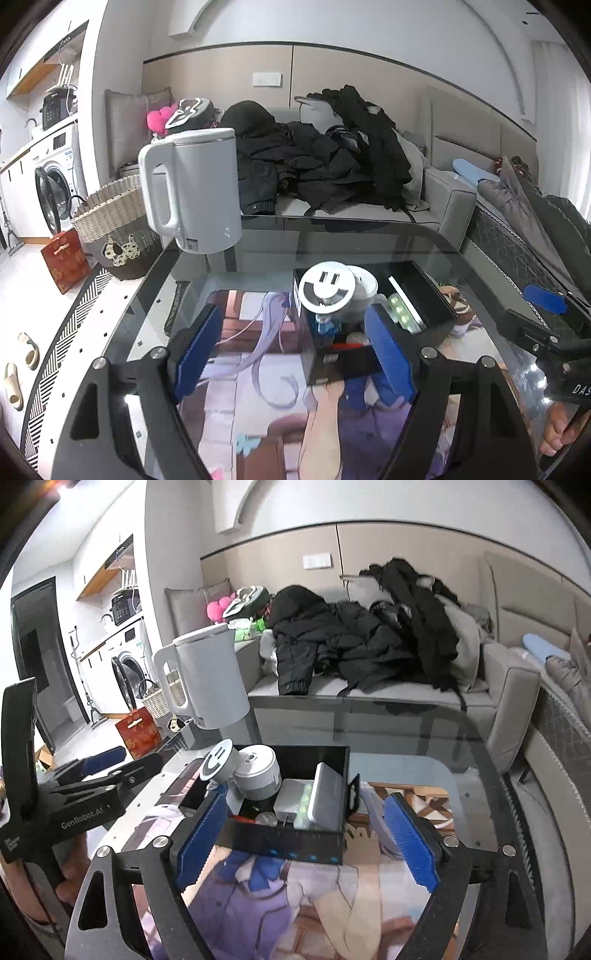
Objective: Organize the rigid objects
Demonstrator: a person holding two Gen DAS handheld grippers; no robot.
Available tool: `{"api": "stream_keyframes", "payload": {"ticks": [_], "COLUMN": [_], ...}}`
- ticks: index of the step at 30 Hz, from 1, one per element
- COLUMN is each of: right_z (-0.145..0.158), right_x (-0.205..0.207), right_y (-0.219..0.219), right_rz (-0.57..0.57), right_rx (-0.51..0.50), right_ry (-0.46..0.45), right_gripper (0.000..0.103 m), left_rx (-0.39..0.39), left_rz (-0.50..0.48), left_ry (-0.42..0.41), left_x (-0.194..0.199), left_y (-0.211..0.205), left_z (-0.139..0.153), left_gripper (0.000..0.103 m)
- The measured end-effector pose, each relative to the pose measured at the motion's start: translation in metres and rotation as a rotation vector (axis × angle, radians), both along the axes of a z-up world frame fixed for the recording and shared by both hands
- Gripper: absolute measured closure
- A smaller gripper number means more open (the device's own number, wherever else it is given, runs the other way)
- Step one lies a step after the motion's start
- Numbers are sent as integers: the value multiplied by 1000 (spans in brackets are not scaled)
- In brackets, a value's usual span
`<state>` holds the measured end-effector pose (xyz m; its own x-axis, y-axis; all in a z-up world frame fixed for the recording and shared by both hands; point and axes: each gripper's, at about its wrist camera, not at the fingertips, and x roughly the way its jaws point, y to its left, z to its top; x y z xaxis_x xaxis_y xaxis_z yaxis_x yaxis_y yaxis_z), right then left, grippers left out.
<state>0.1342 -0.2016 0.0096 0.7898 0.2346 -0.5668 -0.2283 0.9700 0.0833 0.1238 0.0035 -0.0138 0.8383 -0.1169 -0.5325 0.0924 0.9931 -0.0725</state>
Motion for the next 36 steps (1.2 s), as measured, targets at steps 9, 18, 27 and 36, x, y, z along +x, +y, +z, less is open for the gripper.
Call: {"api": "stream_keyframes", "payload": {"ticks": [9, 18, 27, 36], "right_z": [1, -22, -23, -27], "right_x": [-57, -75, -74, -75], "right_y": [-10, 4, 12, 20], "right_rz": [-69, -86, -67, -53], "right_rx": [18, -55, -44, -57], "right_ry": [-102, -71, -81, -81], "right_gripper": [1, 1, 1, 1], "left_rx": [-55, 12, 44, 33], "left_rz": [7, 63, 7, 36], "left_ry": [-114, -158, -150, -130], "left_x": [-52, -75, -85, -82], "left_y": [11, 8, -8, -5], "left_z": [4, -1, -8, -9], "left_gripper": [0, 0, 0, 0]}}
